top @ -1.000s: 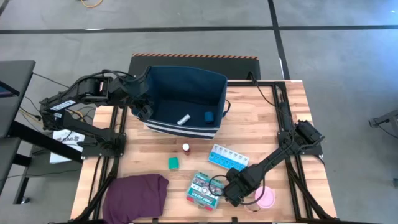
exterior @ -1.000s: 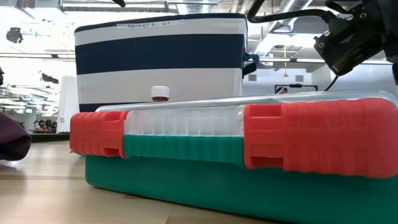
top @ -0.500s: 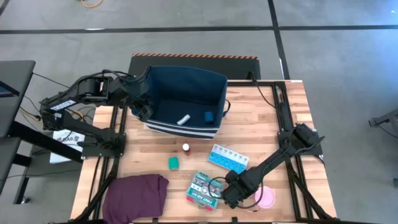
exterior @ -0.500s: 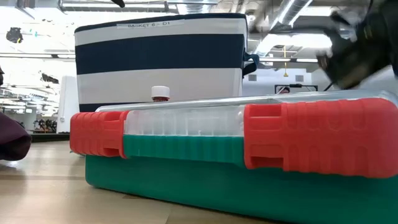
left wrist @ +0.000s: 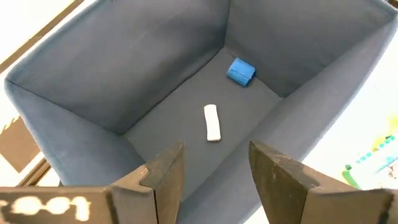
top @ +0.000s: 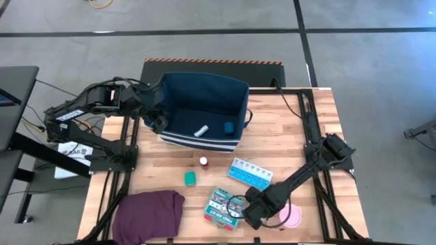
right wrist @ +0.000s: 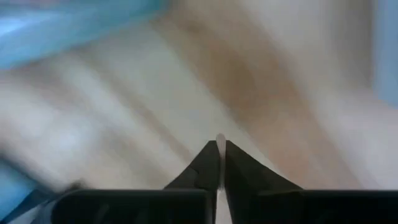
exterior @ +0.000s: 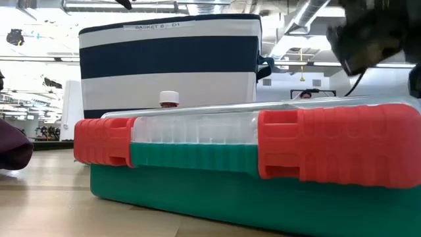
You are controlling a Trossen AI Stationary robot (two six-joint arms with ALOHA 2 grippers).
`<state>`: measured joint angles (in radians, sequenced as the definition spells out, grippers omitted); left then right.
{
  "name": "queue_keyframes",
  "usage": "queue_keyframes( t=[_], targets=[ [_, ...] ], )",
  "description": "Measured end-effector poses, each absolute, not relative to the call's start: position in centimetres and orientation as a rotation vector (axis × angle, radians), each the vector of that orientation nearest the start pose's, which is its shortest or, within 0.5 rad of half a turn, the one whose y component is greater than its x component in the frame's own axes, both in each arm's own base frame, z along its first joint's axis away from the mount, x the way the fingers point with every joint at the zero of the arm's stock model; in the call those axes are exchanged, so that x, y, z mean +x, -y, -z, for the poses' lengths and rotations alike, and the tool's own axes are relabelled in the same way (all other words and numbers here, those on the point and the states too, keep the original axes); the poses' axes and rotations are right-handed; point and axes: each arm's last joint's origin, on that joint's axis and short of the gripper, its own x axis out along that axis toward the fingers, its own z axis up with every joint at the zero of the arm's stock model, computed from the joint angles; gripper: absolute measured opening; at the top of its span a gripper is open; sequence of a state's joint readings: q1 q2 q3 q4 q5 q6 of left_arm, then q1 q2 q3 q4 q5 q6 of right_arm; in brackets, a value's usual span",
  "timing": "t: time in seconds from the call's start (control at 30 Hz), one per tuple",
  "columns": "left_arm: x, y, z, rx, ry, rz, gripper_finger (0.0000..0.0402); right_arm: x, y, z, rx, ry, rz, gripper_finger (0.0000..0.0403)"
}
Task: Pick & place medical supplies in basket/bin
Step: Put the pink pill dispenser into the blue bin
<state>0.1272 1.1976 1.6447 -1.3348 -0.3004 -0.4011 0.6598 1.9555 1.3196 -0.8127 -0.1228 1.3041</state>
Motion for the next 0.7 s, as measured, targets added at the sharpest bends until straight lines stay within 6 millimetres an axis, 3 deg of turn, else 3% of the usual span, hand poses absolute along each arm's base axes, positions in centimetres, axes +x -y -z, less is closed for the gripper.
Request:
queue_keyframes(
  t=[0.17, 0.4, 0.7],
  targets=[
    [17.6, -3.1, -43.5, -0.291, -0.797, -0.571, 0.0170, 28.7, -22.9, -17.2, 0.621, -1.435, 0.304, 0.0004],
    [17.6, -3.1, -43.5, -0.291, -0.797, -0.571, 0.0170, 29.4, -22.8, -23.2, 0.513, -1.107, 0.209, 0.0002],
    [17.6, -3.1, -43.5, -0.271, -0.802, -0.563, 0.0170, 28.8, -20.6, -29.9, 0.308, -0.703, 0.165, 0.0001]
  ],
)
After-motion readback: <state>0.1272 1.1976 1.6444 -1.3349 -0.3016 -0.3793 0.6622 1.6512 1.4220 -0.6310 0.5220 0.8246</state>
